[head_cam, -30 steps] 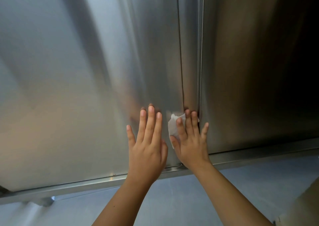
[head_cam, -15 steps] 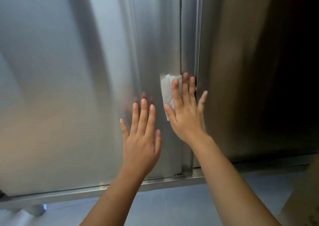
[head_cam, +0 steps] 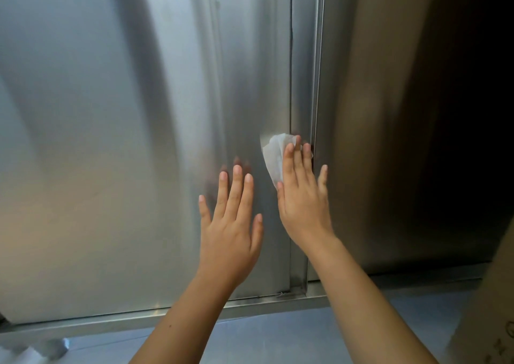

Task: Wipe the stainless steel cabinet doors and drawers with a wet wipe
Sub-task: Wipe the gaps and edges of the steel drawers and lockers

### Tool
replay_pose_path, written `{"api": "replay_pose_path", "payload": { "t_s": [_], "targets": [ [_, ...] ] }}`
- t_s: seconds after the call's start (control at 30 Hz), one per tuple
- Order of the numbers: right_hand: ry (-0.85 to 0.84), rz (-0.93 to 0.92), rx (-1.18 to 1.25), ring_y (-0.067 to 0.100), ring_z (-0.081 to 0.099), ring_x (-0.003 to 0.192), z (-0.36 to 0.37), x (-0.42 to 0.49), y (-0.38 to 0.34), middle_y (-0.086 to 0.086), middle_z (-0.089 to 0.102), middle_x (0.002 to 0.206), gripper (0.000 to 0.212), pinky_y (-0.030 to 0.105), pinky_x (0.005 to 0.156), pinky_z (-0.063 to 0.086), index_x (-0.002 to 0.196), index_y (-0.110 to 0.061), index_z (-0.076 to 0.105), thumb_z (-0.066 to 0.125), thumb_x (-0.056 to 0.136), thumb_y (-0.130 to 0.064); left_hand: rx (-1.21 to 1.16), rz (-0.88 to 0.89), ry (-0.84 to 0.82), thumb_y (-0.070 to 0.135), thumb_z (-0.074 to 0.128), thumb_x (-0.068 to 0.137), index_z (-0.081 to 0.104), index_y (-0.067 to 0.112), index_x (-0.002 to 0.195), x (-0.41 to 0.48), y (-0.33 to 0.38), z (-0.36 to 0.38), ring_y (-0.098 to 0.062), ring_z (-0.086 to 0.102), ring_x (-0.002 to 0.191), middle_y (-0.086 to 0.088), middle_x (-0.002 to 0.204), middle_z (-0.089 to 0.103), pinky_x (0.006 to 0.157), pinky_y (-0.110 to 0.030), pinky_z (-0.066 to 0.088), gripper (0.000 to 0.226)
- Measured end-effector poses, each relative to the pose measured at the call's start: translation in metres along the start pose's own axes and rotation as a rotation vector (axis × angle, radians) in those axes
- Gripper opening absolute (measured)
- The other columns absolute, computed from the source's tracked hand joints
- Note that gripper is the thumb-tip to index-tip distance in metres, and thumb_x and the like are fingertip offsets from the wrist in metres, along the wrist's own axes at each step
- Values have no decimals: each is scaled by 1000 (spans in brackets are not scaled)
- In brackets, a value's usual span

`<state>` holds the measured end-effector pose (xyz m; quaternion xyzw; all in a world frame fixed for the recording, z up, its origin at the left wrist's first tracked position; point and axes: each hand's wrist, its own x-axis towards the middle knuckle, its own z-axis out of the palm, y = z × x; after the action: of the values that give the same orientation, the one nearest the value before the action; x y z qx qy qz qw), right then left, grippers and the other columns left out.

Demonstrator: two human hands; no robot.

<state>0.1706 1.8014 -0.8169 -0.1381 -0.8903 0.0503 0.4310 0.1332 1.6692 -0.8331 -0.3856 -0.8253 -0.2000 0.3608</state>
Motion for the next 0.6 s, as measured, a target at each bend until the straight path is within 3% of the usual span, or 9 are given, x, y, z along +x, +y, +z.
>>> {"api": "replay_pose_path", "payload": {
  "t_s": [0.13,0.27,0.33,0.5,0.6],
  "targets": [
    [87,-27,5,28,3,138,1,-2,1,8,2,149,66,47,109,11,142,-5,6,49,91,0,-20,19,8,29,32,90,23,8,143,1,5,1,-36,21,137,-11,151,24,99,-62,18,58],
    [171,-66,38,38,31,132,-1,-6,4,20,36,143,51,50,102,26,137,6,34,30,86,3,-35,27,9,28,32,90,25,7,143,1,8,1,-36,22,137,-11,150,25,99,-64,23,57],
    [196,-90,39,41,39,127,0,-10,7,21,43,139,54,49,99,29,133,8,40,26,82,3,-41,31,10,28,31,90,24,7,143,1,9,2,-36,22,137,-11,150,25,99,-64,23,57],
    [243,-99,71,41,46,121,1,-13,11,21,50,132,55,51,94,41,129,7,46,54,76,16,-56,37,19,28,31,90,22,7,143,2,10,4,-35,20,137,-10,151,23,100,-61,17,57],
    [239,-103,38,38,48,121,2,-13,9,19,53,131,54,50,92,45,129,5,48,67,79,8,-63,37,18,28,31,90,21,8,143,2,11,5,-34,19,138,-9,151,22,101,-61,18,57]
  ]
}}
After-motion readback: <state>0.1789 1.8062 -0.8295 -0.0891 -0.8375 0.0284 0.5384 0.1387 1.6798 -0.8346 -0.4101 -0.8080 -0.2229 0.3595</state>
